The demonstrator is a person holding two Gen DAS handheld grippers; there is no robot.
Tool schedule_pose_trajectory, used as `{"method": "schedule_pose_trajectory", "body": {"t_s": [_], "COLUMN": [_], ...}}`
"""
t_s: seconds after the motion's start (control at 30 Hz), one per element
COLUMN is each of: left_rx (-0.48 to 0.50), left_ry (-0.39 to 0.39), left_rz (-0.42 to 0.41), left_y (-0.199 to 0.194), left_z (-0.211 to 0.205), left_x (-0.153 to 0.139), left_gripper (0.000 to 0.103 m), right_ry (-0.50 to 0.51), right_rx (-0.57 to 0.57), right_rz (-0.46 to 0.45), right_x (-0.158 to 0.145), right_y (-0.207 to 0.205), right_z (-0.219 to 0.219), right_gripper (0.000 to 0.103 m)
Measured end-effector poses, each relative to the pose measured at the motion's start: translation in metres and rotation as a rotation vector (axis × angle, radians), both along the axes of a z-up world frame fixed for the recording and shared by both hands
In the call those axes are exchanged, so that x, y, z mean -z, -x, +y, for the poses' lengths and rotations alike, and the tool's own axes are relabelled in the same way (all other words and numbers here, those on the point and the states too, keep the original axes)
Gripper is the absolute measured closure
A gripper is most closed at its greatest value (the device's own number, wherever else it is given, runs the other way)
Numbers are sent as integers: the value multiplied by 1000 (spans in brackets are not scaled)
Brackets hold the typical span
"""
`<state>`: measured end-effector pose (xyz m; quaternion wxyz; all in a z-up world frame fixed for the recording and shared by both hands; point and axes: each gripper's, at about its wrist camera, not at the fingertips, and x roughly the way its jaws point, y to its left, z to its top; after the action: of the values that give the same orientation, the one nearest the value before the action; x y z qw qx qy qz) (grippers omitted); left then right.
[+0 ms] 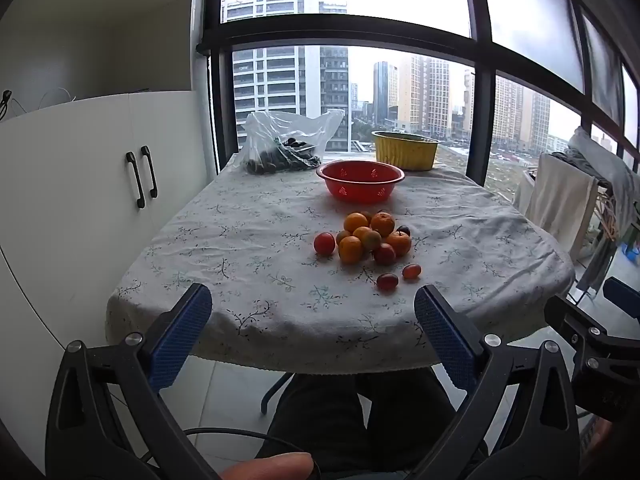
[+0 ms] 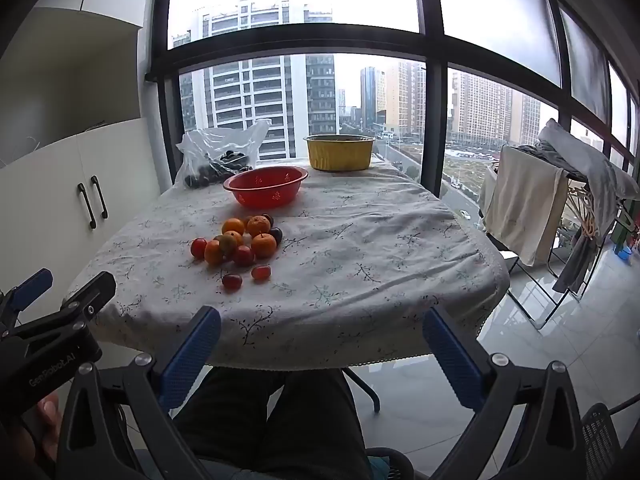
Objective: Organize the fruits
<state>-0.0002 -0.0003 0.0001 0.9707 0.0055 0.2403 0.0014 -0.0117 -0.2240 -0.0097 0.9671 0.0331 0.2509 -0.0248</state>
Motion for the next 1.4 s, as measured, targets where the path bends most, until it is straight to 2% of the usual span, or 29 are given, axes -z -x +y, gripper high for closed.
{"method": "schedule_pose_trajectory", "body": {"t_s": [1.4], "left_rx": [1], "left_ry": [-7], "left_rz": [-11], "left_y": [0], "left_z": [0], "left_x": [0], "left_gripper": [0], "right_ry": [10], "right_rx": [0], "right_rz": [8], "right_x": [2], "right_y": [-1], "right_z": [2], "right_gripper": [0]}}
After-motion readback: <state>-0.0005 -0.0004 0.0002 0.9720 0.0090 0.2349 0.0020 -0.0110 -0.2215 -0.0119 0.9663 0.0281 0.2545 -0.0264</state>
